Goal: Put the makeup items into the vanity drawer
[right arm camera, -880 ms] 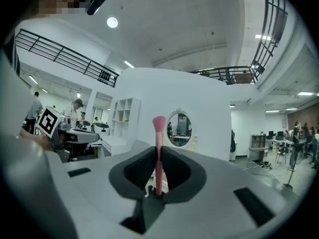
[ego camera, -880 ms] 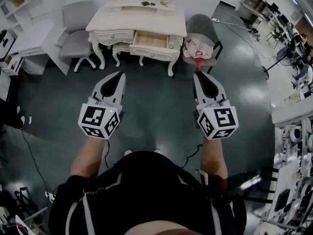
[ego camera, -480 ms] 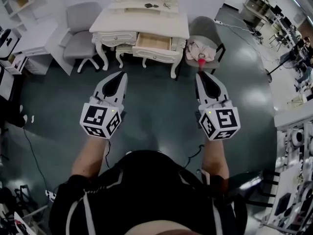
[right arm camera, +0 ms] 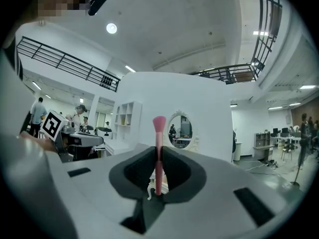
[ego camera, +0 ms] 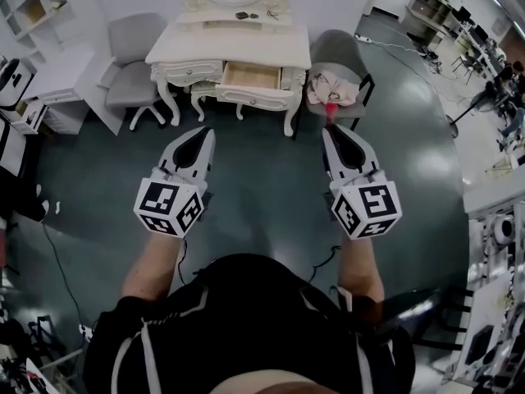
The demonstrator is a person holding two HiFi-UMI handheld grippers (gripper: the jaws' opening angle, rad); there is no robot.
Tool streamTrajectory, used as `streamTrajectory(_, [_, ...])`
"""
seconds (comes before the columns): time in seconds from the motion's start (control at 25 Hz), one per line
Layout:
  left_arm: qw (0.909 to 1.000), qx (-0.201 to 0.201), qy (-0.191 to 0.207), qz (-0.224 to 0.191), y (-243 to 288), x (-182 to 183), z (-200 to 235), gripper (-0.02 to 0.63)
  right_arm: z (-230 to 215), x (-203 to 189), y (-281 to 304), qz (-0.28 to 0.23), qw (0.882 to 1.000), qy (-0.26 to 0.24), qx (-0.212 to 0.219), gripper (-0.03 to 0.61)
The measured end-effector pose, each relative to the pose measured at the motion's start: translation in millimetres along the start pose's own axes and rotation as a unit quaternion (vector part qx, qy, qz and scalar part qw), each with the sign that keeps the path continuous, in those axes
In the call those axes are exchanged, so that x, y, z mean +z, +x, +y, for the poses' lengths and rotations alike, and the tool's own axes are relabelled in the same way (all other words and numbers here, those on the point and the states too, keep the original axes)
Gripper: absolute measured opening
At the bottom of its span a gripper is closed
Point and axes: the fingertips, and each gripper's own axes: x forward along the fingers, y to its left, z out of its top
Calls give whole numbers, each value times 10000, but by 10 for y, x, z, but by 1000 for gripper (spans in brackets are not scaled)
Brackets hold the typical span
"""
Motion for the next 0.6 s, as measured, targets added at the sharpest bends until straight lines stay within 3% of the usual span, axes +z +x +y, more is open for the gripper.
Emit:
streamTrajectory(0.32, [9999,110,57,91,198,-178,-272,5,-338,-156,-131,14,9999,24,171,51])
streamTrajectory(0.6, [9999,99,100,85,502,-185,-150,5,-487,-222,150,47,9998,25,198,51])
